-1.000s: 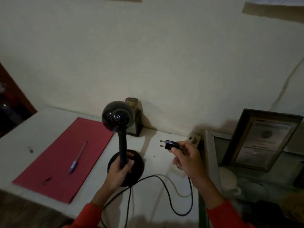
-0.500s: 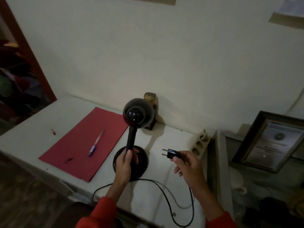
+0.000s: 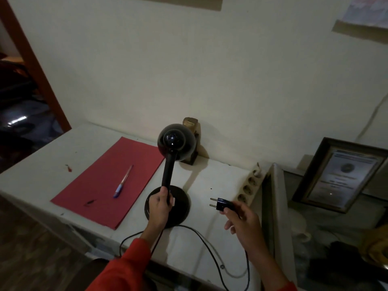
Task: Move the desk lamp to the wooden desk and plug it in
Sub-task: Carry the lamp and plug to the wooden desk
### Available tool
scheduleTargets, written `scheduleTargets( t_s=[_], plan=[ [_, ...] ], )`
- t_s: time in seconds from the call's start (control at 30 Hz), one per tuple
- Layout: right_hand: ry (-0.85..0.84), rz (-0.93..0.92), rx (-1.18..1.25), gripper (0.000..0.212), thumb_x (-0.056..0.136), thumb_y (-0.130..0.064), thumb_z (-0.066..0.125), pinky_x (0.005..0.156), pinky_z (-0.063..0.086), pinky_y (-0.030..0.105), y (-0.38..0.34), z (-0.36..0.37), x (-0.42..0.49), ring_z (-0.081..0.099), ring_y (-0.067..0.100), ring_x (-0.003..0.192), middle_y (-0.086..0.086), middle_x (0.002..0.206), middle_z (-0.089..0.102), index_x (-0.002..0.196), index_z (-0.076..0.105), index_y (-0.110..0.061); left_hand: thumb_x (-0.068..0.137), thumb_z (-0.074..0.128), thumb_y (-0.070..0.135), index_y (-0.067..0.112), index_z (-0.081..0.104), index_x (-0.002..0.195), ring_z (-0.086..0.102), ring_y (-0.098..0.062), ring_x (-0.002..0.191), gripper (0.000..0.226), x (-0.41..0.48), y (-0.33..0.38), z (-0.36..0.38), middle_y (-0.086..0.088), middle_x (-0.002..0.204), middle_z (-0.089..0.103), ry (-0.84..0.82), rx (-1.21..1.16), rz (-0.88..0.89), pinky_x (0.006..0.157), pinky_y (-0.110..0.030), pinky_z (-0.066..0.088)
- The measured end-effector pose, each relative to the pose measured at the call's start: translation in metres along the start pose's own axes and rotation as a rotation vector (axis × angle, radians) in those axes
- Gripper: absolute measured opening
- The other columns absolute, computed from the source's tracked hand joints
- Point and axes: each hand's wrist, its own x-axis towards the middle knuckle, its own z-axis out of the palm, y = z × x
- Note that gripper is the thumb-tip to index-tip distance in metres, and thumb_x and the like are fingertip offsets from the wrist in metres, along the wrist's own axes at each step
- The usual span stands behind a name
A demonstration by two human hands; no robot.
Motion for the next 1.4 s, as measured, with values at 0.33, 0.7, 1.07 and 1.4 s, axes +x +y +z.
scheduleTargets(
  t_s=[0.33, 0.7, 1.07, 1.4],
  plan=[
    [-0.010, -0.059, 0.023, 0.015, 0.084, -0.013, 0.064, 0.045, 0.042, 0.020, -0.022, 0.008, 0.001, 0.058, 0.009, 0.051, 0.002, 0.086, 0.075, 0.086, 0.067, -0.028, 0.101, 0.031, 0.028, 0.024, 0.049, 0.036, 0.034, -0.006, 0.034, 0.067, 0.017, 0.043, -0.009, 0.006, 0.034, 0.040, -0.095, 0.027, 0.031, 0.040, -0.022, 0.032],
    [0.038, -0.159, 0.098, 0.022, 0.087, -0.012, 0.061, 0.043, 0.043, 0.018, -0.071, -0.009, -0.019, 0.060, 0.009, 0.051, -0.002, 0.085, 0.075, 0.085, 0.066, -0.033, 0.078, 0.034, 0.072, 0.023, 0.033, 0.037, 0.021, -0.009, 0.029, 0.063, 0.003, 0.099, -0.005, 0.009, 0.034, 0.026, -0.222, -0.354, -0.163, 0.034, -0.016, 0.022],
    [0.156, -0.246, 0.112, 0.014, 0.088, -0.013, 0.059, 0.039, 0.039, 0.016, -0.101, -0.048, -0.059, 0.057, 0.010, 0.045, 0.003, 0.081, 0.075, 0.098, 0.065, -0.021, 0.085, 0.030, 0.070, 0.024, 0.040, 0.039, 0.020, -0.009, 0.027, 0.066, -0.028, 0.127, 0.013, 0.008, 0.034, 0.026, -0.338, -0.425, -0.214, 0.032, -0.017, 0.018],
    [0.209, -0.300, 0.167, 0.010, 0.089, -0.014, 0.059, 0.038, 0.037, 0.018, -0.112, -0.084, -0.126, 0.056, 0.009, 0.045, 0.002, 0.082, 0.075, 0.093, 0.064, -0.022, 0.073, 0.035, 0.074, 0.020, 0.032, 0.039, 0.021, -0.010, 0.028, 0.064, -0.091, 0.152, 0.031, 0.007, 0.033, 0.027, -0.486, -0.259, -0.096, 0.034, -0.016, 0.023]
  ],
)
